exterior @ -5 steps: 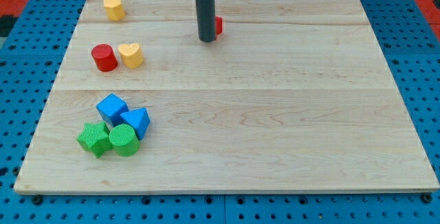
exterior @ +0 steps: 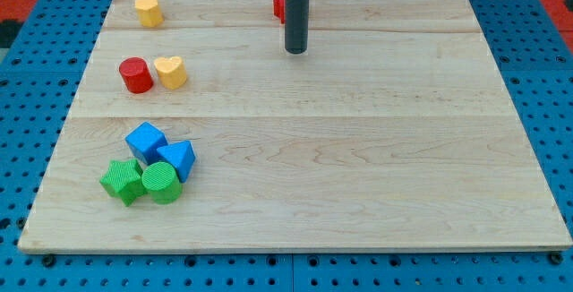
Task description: Move the yellow heart towards the top right of the board
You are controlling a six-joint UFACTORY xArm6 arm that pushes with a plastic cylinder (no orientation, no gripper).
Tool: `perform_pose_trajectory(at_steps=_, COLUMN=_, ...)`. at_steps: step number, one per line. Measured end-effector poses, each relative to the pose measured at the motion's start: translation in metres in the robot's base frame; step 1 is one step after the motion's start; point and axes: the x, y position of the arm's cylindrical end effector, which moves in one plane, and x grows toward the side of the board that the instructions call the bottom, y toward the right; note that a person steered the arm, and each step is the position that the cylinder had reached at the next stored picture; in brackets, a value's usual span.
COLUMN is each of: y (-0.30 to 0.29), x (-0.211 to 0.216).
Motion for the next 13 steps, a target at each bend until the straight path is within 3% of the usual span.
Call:
perform_pose_trajectory(at_steps=2, y=0.0, x=0.004)
perform_pose_trajectory(at_steps=5, y=-0.005, x=0.06)
perform_pose_trajectory(at_steps=11, y=-0.006, x=0.078)
perform_pose_trajectory(at_steps=12, y=-0.033, x=0.102)
perform_pose_trajectory(at_steps=13, y=-0.103, x=0.12)
